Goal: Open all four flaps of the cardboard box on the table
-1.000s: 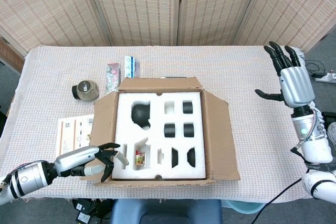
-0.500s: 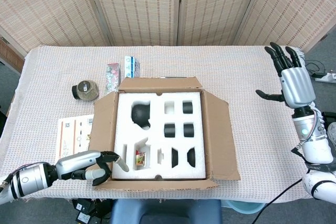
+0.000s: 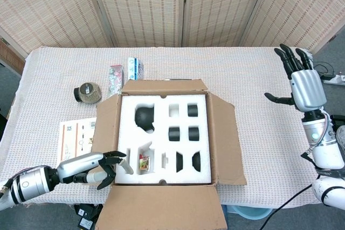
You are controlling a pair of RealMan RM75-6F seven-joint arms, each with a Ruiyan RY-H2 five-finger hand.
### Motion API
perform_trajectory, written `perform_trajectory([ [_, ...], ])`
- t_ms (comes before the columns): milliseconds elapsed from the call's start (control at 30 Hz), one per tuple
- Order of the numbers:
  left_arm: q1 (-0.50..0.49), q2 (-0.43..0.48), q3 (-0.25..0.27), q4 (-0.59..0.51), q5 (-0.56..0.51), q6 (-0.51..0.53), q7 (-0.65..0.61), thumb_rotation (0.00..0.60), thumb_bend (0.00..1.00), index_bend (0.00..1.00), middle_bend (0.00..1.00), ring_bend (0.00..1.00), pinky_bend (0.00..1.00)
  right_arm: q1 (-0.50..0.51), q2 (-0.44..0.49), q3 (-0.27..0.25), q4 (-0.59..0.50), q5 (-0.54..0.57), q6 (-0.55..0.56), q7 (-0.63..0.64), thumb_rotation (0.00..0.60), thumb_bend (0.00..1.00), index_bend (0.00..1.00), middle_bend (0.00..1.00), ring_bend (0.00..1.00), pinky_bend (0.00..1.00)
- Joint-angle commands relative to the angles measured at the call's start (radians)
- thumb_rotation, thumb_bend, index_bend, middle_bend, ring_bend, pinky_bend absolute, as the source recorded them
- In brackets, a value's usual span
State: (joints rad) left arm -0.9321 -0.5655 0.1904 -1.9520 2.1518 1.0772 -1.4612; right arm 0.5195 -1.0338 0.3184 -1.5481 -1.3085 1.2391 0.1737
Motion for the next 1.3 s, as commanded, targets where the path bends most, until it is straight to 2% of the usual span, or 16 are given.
perform_trajectory([
  [33, 0.024, -0.009, -0.015, -0.005, -0.070, -0.018, 0.085, 0.000, 0.20, 0.29, 0.68, 0.56, 0.04, -0.001, 0.002, -0.001, -0.001, -0.002, -0.001, 0.000, 0.600, 0.15, 0.00, 0.07, 0.20, 0.03],
  [167, 0.061, -0.030, -0.048, -0.004, -0.202, -0.059, 0.224, 0.001, 0.20, 0.28, 0.58, 0.47, 0.00, -0.009, 0.006, -0.008, -0.001, -0.007, 0.001, -0.005, 0.600, 0.15, 0.00, 0.07, 0.20, 0.03],
  [267, 0.099, -0.063, -0.080, 0.005, -0.338, -0.086, 0.355, 0.088, 0.20, 0.27, 0.49, 0.40, 0.00, -0.020, 0.012, -0.020, 0.000, -0.012, 0.004, -0.013, 0.600, 0.15, 0.00, 0.07, 0.19, 0.03],
  [367, 0.134, -0.093, -0.107, 0.023, -0.445, -0.086, 0.458, 0.245, 0.20, 0.27, 0.43, 0.36, 0.00, -0.034, 0.024, -0.035, -0.006, -0.017, -0.001, -0.011, 0.600, 0.15, 0.00, 0.06, 0.17, 0.03],
  [433, 0.162, -0.120, -0.127, 0.039, -0.522, -0.078, 0.540, 0.381, 0.20, 0.26, 0.39, 0.32, 0.00, -0.047, 0.037, -0.050, -0.011, -0.025, -0.005, -0.004, 0.600, 0.15, 0.00, 0.05, 0.16, 0.03],
  [467, 0.179, -0.136, -0.137, 0.049, -0.567, -0.070, 0.586, 0.424, 0.20, 0.26, 0.38, 0.31, 0.00, -0.056, 0.043, -0.059, -0.013, -0.031, -0.006, 0.003, 0.600, 0.15, 0.00, 0.04, 0.16, 0.03],
  [533, 0.205, -0.165, -0.152, 0.065, -0.628, -0.056, 0.655, 0.553, 0.21, 0.24, 0.37, 0.30, 0.00, -0.069, 0.052, -0.075, -0.015, -0.045, -0.006, 0.013, 0.600, 0.15, 0.00, 0.02, 0.14, 0.03],
  [600, 0.237, -0.201, -0.165, 0.087, -0.694, -0.033, 0.735, 0.595, 0.21, 0.22, 0.37, 0.29, 0.00, -0.088, 0.055, -0.094, -0.014, -0.059, 0.002, 0.023, 0.600, 0.15, 0.00, 0.00, 0.13, 0.03],
  [800, 0.328, -0.298, -0.188, 0.140, -0.840, 0.061, 0.987, 0.600, 0.25, 0.22, 0.35, 0.27, 0.00, -0.155, 0.049, -0.142, -0.002, -0.089, 0.053, 0.059, 0.600, 0.15, 0.00, 0.00, 0.12, 0.03],
  [967, 0.405, -0.363, -0.198, 0.153, -0.901, 0.170, 1.191, 0.600, 0.26, 0.22, 0.35, 0.27, 0.00, -0.221, 0.009, -0.179, 0.035, -0.111, 0.126, 0.064, 0.600, 0.15, 0.00, 0.00, 0.12, 0.03],
  [1100, 0.467, -0.408, -0.190, 0.145, -0.913, 0.250, 1.306, 0.600, 0.26, 0.22, 0.35, 0.27, 0.00, -0.277, -0.033, -0.197, 0.061, -0.112, 0.193, 0.055, 0.600, 0.15, 0.00, 0.00, 0.14, 0.03],
  [1300, 0.545, -0.447, -0.176, 0.126, -0.886, 0.342, 1.414, 0.600, 0.26, 0.22, 0.34, 0.27, 0.00, -0.334, -0.067, -0.219, 0.086, -0.116, 0.243, 0.072, 0.600, 0.15, 0.00, 0.01, 0.15, 0.03],
])
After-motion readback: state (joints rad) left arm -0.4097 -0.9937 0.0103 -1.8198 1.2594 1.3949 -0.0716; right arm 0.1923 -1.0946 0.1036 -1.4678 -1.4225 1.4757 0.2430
